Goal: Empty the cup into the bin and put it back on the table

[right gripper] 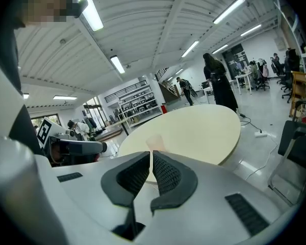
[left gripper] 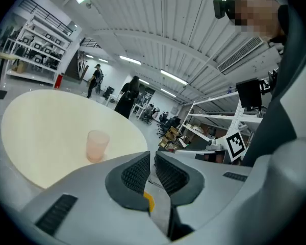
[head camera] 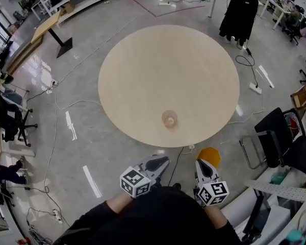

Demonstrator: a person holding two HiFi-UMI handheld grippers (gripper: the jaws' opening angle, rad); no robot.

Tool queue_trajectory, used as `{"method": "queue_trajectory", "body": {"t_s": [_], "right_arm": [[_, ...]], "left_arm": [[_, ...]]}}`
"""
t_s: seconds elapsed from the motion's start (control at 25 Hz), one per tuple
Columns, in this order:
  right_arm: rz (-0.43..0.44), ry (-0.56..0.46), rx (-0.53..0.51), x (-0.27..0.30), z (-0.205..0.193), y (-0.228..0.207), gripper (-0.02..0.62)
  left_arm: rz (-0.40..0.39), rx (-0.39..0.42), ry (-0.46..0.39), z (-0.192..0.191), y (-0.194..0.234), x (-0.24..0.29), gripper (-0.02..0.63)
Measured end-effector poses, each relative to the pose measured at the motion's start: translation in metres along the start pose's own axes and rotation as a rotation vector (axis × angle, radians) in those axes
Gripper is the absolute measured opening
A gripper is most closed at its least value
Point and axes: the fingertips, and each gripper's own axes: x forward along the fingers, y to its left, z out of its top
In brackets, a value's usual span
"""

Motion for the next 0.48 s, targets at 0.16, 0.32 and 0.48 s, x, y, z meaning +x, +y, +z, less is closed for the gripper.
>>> {"method": "queue_trajectory", "body": {"t_s": [0.16,0.32,0.48], "right_arm": [[-0.039,0.025,-0.036,0.049,0.021,0.001,0.028],[-0.056,0.068,-0.118,0.094,0.029,-0.004,0.029],[-0.056,0.142,-0.217,0.128,0.022,-0.015,0.031]], "left_arm": [[-0.009,0.056,0.013,0.028,0.057,0.007,0.032],[-0.004,0.14,0.062,0.037,0.118,0.012,0.032],[0.003,0.192,0.119,0.039,0.161,0.021,0.033]]}}
